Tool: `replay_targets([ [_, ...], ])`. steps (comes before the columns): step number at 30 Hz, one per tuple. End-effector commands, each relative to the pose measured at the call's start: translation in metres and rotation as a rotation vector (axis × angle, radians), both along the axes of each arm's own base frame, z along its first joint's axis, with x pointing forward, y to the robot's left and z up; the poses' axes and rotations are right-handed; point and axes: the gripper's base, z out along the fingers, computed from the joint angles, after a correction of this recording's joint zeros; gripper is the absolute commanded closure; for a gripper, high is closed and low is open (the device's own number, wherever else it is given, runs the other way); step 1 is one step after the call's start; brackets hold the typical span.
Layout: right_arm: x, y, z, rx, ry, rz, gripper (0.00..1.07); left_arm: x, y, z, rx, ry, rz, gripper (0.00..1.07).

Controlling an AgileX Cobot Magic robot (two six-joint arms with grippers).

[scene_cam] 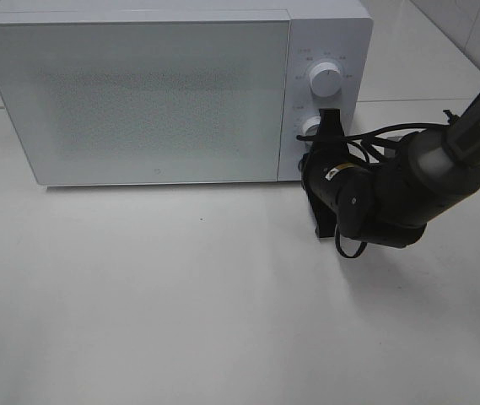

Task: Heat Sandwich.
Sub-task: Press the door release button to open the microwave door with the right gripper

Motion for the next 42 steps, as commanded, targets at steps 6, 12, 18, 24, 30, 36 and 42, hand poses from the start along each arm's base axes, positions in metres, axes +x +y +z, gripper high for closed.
replay_targets([
  [6,0.046,0.000,0.044,-0.011,-0.337,-0.081,1.06,-0.003,0.000,-0.001,-0.001,-0.017,-0.002,0.03],
  [12,0.050,0.002,0.048,-0.026,-0.351,-0.077,1.07,-0.003,0.000,-0.001,-0.001,-0.017,-0.002,0.03],
  [18,0.050,0.002,0.047,-0.025,-0.341,-0.073,1.07,-0.003,0.000,-0.001,-0.001,-0.017,-0.002,0.03],
  [24,0.050,0.003,0.046,-0.020,-0.336,-0.069,1.07,-0.003,0.000,-0.001,-0.001,-0.017,-0.002,0.03],
  [30,0.049,0.004,0.045,-0.019,-0.316,-0.062,1.07,-0.003,0.000,-0.001,-0.001,-0.017,-0.002,0.03],
  [36,0.048,0.003,0.043,-0.017,-0.306,-0.057,1.07,-0.003,0.000,-0.001,-0.001,-0.017,-0.002,0.03],
  [42,0.041,0.002,0.042,-0.016,-0.255,-0.043,1.07,-0.003,0.000,-0.001,-0.001,-0.017,-0.002,0.03],
])
